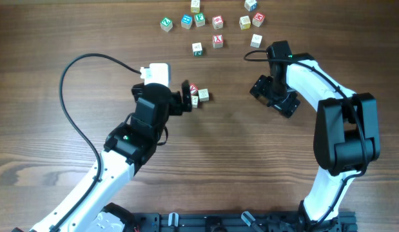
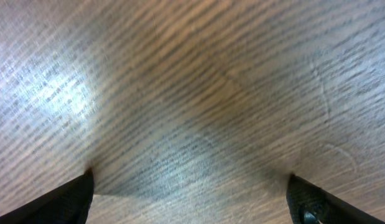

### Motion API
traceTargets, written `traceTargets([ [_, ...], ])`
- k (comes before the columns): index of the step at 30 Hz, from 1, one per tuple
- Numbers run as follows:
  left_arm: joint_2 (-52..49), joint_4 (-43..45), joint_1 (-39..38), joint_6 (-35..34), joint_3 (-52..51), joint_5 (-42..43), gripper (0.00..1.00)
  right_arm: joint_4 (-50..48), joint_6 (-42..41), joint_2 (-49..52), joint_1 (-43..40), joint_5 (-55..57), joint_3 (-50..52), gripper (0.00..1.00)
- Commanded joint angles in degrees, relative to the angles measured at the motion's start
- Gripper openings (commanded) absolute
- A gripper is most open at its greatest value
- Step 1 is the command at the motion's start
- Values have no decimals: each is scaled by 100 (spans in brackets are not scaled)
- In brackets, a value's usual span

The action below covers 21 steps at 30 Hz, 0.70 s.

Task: Form a circle
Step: 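Open the left gripper and lift it back away from the blocks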

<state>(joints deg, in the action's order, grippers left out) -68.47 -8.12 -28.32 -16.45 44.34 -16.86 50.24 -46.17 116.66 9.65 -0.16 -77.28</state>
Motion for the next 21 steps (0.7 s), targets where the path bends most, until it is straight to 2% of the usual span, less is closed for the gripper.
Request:
traceTargets([
  [1,-146,-15,317,-238,-9,-369,100,-48,131,216,13,-813,199,100],
  [3,-251,-37,584,-946,-9,-380,100,-177,387,216,13,-1010,199,100],
  [7,-610,-160,1309,-2841,-9,-345,100,-356,509,216,13,-1043,199,100],
  [10,-940,-149,1478,-3298,-9,-164,100,-474,505,216,13,-1043,199,100],
  [13,-1462,-138,1482,-3353,-9,518,99,-612,503,216,13,-1043,199,100],
  [14,-1582,-138,1482,-3353,-9,704,84,-629,503,216,13,-1043,199,99],
  [15,-1696,-136,1482,-3355,-11,876,68,-638,503,216,13,-1043,199,94],
  [16,-1810,-138,1482,-3355,-9,1012,56,-645,503,216,13,-1043,199,85],
  [17,-1989,-144,1482,-3355,-9,1091,45,-627,505,216,13,-1054,199,59],
  [18,-2074,-142,1484,-3355,-9,1084,27,-603,509,216,13,-1119,199,34],
  [19,-2129,-131,1484,-3355,-9,1084,17,-581,520,216,13,-1207,199,20],
  [20,-2155,-111,1491,-3357,-9,1084,6,-579,555,216,13,-1296,199,11],
  [21,-2190,-85,1504,-3432,-9,1080,4,-579,573,216,13,-1416,199,4],
])
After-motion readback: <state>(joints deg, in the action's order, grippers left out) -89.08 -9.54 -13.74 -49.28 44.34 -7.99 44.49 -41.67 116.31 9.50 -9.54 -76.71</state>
